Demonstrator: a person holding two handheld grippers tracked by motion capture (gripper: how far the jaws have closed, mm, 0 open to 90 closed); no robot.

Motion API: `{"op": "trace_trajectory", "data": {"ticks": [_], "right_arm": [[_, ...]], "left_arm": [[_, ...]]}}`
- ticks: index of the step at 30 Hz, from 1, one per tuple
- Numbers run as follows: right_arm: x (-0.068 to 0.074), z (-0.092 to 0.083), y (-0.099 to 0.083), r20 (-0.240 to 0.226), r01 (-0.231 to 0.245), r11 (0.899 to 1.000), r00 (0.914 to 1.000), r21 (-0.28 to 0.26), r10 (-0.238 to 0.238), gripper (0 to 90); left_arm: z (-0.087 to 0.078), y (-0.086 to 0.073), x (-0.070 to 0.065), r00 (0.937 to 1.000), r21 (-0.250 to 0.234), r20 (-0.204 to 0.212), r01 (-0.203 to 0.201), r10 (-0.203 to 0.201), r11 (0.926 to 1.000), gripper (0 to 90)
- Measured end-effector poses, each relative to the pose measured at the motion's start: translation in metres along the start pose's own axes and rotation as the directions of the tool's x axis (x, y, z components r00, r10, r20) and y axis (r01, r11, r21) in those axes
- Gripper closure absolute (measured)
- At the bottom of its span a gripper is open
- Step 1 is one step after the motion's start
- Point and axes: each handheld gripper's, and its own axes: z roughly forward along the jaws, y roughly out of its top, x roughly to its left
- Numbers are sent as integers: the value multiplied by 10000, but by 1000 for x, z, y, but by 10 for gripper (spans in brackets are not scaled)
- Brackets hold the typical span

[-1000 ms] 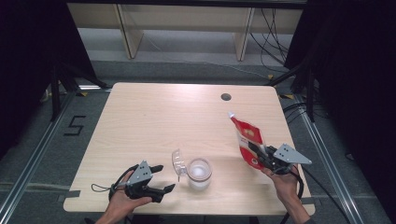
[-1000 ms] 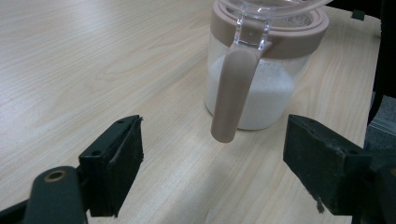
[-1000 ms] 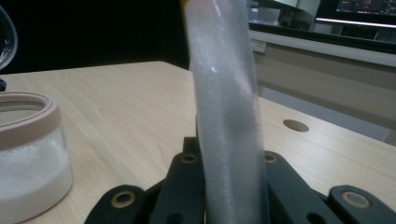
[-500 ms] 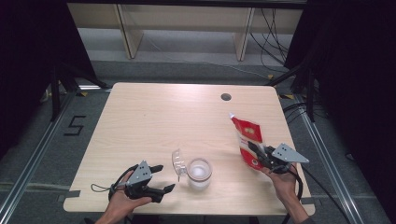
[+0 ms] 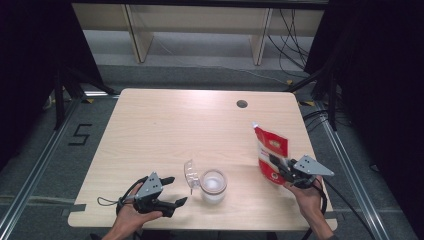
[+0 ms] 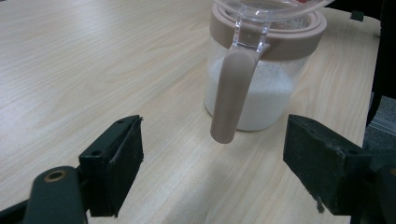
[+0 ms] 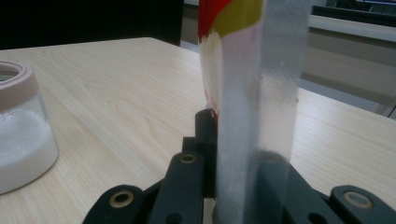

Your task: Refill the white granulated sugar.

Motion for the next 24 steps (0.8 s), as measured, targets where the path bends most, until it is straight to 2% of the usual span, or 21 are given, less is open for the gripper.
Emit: {"op": "trace_trajectory", "data": {"ticks": [1, 2, 3, 4, 5, 7, 8, 9, 10, 11, 12, 13, 14, 15, 16, 17, 21, 24], "right_arm": [[1, -2, 0, -110, -231, 9995, 9997, 221, 233, 856], [1, -3, 0, -88, -228, 9995, 9997, 228, 230, 855], [0, -3, 0, 22, 20, 9999, 10000, 150, -20, 854], [2, -6, -1, 38, -178, 9992, 9998, 358, 177, 854], [3, -7, -1, -8, -253, 9992, 9997, 324, 254, 852], [2, -7, -1, -67, -187, 9995, 9998, 245, 188, 851], [3, -9, -1, 133, -152, 9996, 9998, 233, 149, 850], [2, -10, -3, -10, -121, 9988, 9999, 482, 122, 846], [2, -10, -3, -10, -121, 9988, 9999, 482, 122, 846], [4, -11, -3, 69, -404, 9977, 9992, 553, 401, 845], [3, -11, -3, 31, 49, 9988, 10000, 480, -51, 844], [3, -11, -3, 31, 49, 9988, 10000, 480, -51, 844], [6, -12, -4, 115, -194, 9984, 9998, 524, 189, 842], [5, -12, -3, 62, -135, 9985, 9999, 534, 132, 839], [6, -13, -4, 90, -417, 9975, 9991, 579, 412, 832], [5, -13, -4, 76, -329, 9979, 9994, 560, 325, 824], [6, -14, -4, 154, -495, 9973, 9987, 550, 488, 783], [6, -17, -4, 270, -801, 9951, 9965, 582, 786, 722]], "left_arm": [[0, 0, 0, 10000, 0, -1, 14, -14, 10000, 197], [0, 0, 0, 10000, -2, 5, 6, -6, 10000, 197], [0, 0, 1, 9999, -29, 35, -129, 129, 9999, 197], [0, 0, 1, 9999, -33, 45, -114, 114, 9999, 197], [0, 0, 1, 9999, -32, 44, -125, 125, 9999, 197], [0, 0, 1, 9999, -21, 40, -136, 136, 9999, 197], [0, 0, 0, 9999, 28, -12, -145, 145, 9999, 197], [0, 0, 1, 9997, 10, 61, -250, 250, 9997, 197], [0, 0, 1, 9997, 10, 61, -250, 250, 9997, 197], [1, 0, 1, 9999, -67, 75, -149, 150, 9999, 197], [1, 0, 1, 9999, -82, 75, -132, 132, 9999, 197], [0, 0, 2, 9997, 15, 52, -231, 231, 9997, 197], [0, 0, 1, 9998, -8, 84, -190, 190, 9998, 197], [0, 0, 1, 9997, 16, 69, -214, 214, 9998, 197], [0, 0, 1, 9998, 24, 60, -213, 213, 9998, 197], [0, 0, 1, 9997, 3, 82, -237, 237, 9997, 197], [1, 0, 1, 9998, -15, 93, -189, 189, 9998, 197], [0, 0, 1, 9997, 31, 81, -224, 224, 9997, 197]]}}
